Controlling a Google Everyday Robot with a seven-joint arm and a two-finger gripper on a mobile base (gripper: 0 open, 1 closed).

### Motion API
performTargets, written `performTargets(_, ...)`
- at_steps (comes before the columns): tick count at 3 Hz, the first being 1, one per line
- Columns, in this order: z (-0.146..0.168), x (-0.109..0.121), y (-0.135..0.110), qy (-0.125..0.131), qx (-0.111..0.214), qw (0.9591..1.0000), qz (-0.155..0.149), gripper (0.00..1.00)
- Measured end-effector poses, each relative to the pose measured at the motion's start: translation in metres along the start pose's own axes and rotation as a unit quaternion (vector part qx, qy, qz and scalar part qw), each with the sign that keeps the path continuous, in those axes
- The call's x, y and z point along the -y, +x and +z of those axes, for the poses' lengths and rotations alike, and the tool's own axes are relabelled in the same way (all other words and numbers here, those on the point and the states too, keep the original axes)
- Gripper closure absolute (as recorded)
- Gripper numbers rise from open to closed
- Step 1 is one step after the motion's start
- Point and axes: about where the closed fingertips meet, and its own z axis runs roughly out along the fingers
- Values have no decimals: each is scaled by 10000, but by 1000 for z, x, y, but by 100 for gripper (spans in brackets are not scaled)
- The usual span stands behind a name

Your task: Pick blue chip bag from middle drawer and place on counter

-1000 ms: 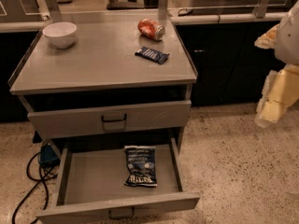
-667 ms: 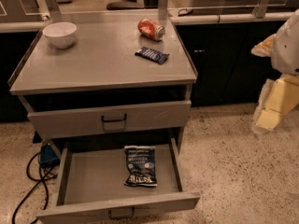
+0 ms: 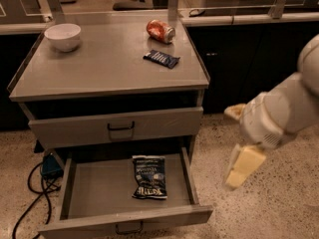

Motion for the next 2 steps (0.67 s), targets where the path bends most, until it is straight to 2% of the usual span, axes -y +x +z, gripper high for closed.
performTargets(1,105,-28,2,-501,240,9984,134,0)
performTargets(2,168,-33,0,-432,350,9980,305,0)
